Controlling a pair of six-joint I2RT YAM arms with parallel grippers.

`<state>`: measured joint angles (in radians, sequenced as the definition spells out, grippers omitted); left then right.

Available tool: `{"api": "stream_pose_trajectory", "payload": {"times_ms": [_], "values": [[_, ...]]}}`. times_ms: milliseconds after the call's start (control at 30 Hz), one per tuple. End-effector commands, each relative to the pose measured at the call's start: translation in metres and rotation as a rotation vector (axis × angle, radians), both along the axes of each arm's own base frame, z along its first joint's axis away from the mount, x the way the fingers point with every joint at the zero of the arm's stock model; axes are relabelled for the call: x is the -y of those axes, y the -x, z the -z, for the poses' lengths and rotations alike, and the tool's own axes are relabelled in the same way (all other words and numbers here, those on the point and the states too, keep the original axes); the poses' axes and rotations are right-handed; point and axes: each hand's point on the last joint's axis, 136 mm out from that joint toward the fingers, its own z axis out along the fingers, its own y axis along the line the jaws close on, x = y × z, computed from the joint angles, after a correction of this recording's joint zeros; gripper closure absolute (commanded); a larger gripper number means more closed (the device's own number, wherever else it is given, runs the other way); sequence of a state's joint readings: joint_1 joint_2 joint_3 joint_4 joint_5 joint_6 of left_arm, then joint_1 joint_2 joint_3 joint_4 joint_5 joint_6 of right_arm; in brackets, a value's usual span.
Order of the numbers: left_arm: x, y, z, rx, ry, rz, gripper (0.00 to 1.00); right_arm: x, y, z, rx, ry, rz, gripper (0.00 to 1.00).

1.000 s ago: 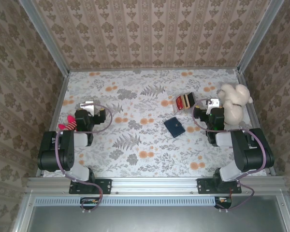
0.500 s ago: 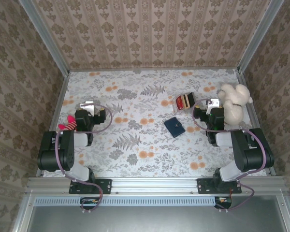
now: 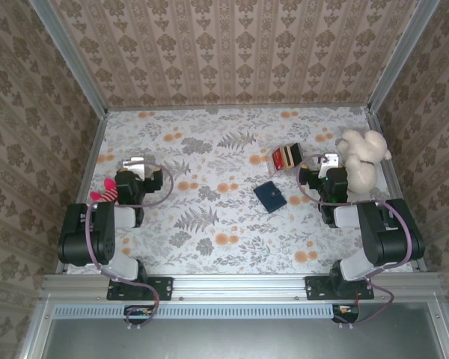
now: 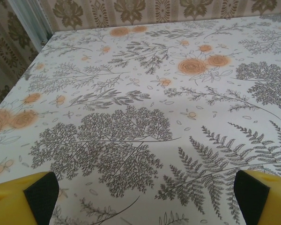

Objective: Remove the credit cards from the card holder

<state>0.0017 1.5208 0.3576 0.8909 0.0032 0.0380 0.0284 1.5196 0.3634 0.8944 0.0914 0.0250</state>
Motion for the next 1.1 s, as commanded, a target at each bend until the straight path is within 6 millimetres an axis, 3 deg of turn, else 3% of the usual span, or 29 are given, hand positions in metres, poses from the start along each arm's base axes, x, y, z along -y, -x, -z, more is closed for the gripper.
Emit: {"api": "stream_pose_trajectory", "payload": {"times_ms": [0,200,433,500,633,800,1067], "values": [[-0.002,0.007,-0.026,0.078,0.015,-0.010,0.00,-0.005,0.003,-0.025,0.060,-0.003,-0.031,0.00],[-0.002,0.019,-0.051,0.000,0.084,-0.039,0.00,0.008,0.015,-0.053,-0.015,-0.094,0.094,0.00],[0.006,0.035,-0.080,-0.136,0.315,-0.113,0.00,-0.004,0.035,-0.076,-0.143,-0.331,0.163,0.00],[0.010,0.037,-0.088,-0.156,0.380,-0.120,0.00,-0.006,0.041,-0.074,-0.208,-0.422,0.210,0.00],[0.009,0.042,-0.093,-0.234,0.468,-0.186,0.00,-0.053,0.048,-0.069,-0.315,-0.550,-0.012,0.00],[0.021,0.045,-0.090,-0.309,0.520,-0.167,0.00,-0.085,0.058,-0.049,-0.385,-0.550,-0.083,0.00],[0.056,0.038,-0.091,-0.346,0.592,-0.055,0.00,-0.132,0.057,-0.004,-0.541,-0.535,-0.084,0.16]]}}
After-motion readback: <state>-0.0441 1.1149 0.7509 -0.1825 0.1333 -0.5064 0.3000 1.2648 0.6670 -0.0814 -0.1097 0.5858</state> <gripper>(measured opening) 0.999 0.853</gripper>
